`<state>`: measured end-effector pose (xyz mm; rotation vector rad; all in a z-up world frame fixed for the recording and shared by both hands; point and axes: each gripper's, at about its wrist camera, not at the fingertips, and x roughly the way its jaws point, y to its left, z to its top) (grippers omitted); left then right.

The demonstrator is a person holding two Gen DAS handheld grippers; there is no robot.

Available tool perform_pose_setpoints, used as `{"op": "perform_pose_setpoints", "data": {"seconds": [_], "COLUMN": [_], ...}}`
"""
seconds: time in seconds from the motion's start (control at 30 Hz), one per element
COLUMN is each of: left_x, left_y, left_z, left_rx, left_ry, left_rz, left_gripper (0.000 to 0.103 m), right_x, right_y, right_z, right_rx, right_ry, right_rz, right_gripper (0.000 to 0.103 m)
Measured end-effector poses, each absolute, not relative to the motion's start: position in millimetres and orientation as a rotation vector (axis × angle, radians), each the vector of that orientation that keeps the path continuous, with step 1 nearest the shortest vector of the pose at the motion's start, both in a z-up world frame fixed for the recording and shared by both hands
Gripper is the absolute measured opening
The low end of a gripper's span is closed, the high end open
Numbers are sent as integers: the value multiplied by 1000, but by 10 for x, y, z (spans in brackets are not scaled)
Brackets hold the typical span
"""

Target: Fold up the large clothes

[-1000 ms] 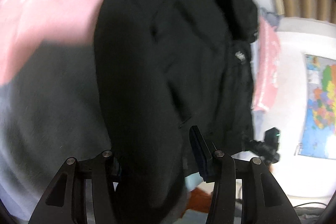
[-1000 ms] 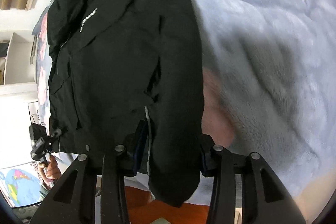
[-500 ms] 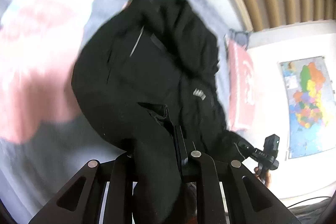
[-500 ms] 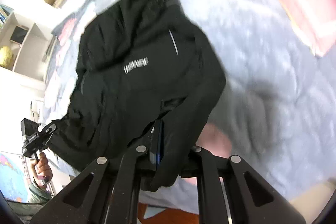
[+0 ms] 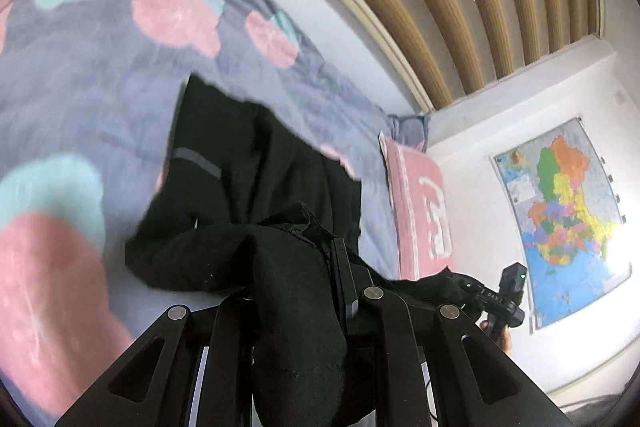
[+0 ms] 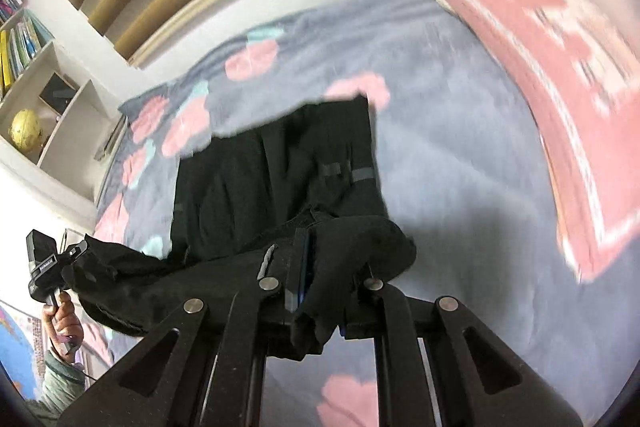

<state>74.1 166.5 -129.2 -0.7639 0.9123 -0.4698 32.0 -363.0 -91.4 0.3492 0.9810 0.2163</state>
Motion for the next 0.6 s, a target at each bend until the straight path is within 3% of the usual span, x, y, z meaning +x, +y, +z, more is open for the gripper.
{"op": "perform_pose_setpoints", "data": {"seconds": [0.23, 0.6], "left_x": [1709, 3152], "left_y": [1670, 1546], "left_z": [-1378, -2807], "left_rx": [-778, -822], "left_ry": [932, 1134], "left_rz": [-376, -147], "left_gripper": [21, 21], "right_x": [1475, 3023], "right_y": [-3574, -3334], "right_z": [-972, -2356], "right_rx": [358, 300], "right_ry": [1003, 1231], "right_rz": [162, 34], "right_gripper": [14, 15]}}
